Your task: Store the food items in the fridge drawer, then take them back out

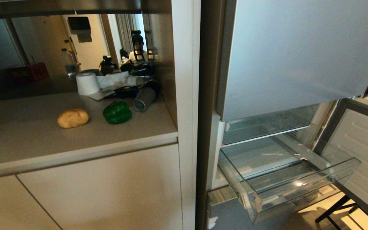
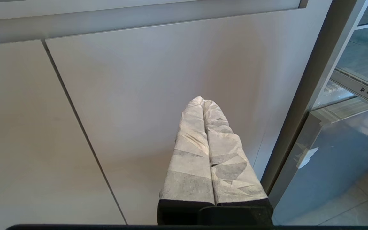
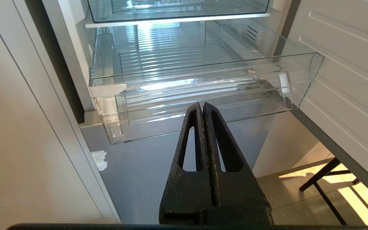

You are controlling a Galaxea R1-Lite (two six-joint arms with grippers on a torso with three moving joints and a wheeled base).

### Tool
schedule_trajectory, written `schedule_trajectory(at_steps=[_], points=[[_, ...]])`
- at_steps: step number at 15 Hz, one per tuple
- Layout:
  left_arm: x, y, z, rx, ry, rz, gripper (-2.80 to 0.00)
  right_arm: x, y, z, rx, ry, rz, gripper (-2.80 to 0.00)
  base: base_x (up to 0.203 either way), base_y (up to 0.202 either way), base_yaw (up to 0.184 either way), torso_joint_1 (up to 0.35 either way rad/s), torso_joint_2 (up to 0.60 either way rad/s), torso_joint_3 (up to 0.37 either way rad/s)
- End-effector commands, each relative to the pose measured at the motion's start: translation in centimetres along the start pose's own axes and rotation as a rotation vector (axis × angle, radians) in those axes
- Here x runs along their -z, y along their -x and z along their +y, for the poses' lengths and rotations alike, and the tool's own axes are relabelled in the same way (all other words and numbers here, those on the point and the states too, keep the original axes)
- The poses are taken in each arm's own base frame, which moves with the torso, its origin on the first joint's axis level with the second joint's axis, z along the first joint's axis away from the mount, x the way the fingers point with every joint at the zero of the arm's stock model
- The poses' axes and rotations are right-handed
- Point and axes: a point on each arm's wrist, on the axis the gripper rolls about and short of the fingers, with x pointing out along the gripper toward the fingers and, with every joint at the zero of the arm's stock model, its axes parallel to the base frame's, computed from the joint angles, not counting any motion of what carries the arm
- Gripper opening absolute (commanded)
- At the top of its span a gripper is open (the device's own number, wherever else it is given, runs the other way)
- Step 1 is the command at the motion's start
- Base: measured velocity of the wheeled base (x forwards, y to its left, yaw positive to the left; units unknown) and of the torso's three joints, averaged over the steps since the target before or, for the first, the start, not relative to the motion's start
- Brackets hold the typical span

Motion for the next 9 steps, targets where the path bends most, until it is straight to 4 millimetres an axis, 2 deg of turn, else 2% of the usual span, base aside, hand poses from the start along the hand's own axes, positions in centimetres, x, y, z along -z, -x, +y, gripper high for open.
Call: schedule_trajectory(at_steps=[1, 3, 7, 9], points=[[0.3, -0.06, 0.0, -0.001, 0.0, 0.009, -2.8, -0.01, 0.0, 0.0, 0.0, -0.006, 0.001, -2.8, 0.0, 0.0, 0.0, 0.0, 0.0, 0.0], [0.3, -0.06, 0.0, 0.0, 0.0, 0.009, -2.8, -0.01, -0.01, -0.02, 0.006, -0.027, -0.001, -2.8, 0.034, 0.0, 0.0, -0.002, 0.0, 0.001], [0.29, -0.08, 0.0, -0.001, 0.0, 0.01, -2.8, -0.01, -0.01, -0.02, 0.007, -0.029, -0.001, -2.8, 0.176, 0.0, 0.0, 0.004, 0.0, 0.001], [0.3, -0.07, 0.0, -0.002, 0.001, 0.009, -2.8, -0.01, -0.01, -0.02, 0.007, -0.029, -0.001, -2.8, 0.037, 0.0, -0.002, 0.001, 0.0, -0.001]])
